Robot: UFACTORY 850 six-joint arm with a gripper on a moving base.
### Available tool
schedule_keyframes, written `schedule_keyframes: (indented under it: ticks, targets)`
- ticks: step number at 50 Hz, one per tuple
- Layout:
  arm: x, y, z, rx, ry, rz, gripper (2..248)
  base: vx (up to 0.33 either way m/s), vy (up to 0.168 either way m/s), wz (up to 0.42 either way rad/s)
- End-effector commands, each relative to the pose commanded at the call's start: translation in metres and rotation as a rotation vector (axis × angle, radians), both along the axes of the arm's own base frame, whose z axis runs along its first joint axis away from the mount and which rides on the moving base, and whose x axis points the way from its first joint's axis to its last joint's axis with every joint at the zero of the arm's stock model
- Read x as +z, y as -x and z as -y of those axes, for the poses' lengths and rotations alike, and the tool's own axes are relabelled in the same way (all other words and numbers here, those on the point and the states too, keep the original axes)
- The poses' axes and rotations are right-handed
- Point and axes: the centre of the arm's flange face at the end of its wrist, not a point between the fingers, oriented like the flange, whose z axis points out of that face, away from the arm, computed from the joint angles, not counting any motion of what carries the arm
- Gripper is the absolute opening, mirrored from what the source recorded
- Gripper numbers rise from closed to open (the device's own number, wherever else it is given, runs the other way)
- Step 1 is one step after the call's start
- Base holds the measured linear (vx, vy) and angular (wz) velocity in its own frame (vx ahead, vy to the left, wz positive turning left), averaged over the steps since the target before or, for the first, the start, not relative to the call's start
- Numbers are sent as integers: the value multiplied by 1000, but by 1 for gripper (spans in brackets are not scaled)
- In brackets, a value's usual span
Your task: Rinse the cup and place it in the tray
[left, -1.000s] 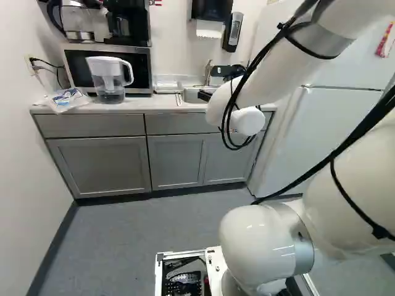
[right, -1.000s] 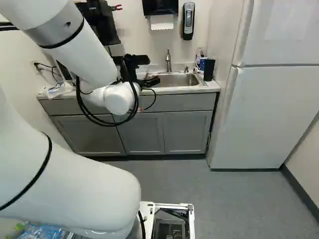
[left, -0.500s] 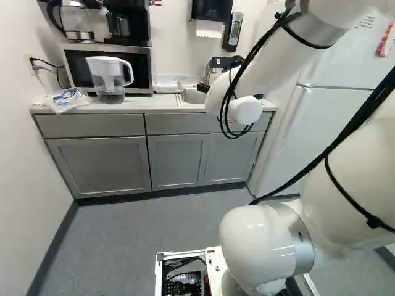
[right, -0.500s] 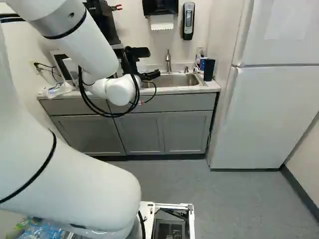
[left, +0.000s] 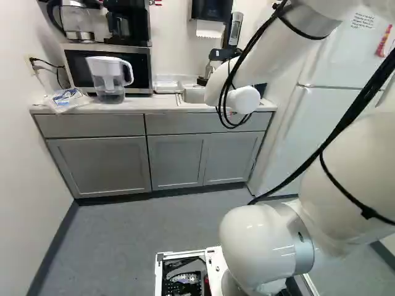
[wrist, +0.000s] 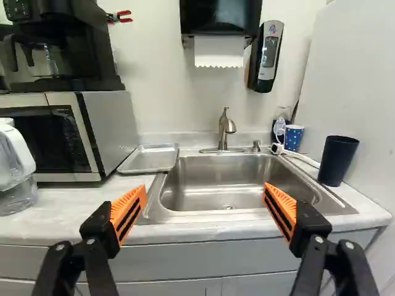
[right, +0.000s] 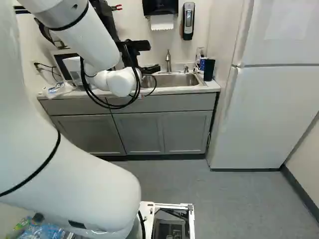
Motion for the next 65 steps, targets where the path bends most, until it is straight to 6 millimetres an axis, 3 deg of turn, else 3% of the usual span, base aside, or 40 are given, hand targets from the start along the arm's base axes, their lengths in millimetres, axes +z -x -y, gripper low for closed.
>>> schedule_keyframes:
  ticks: [65]
  targets:
    - [59, -39, 0, 0, 0, -2, 247, 0, 0, 0]
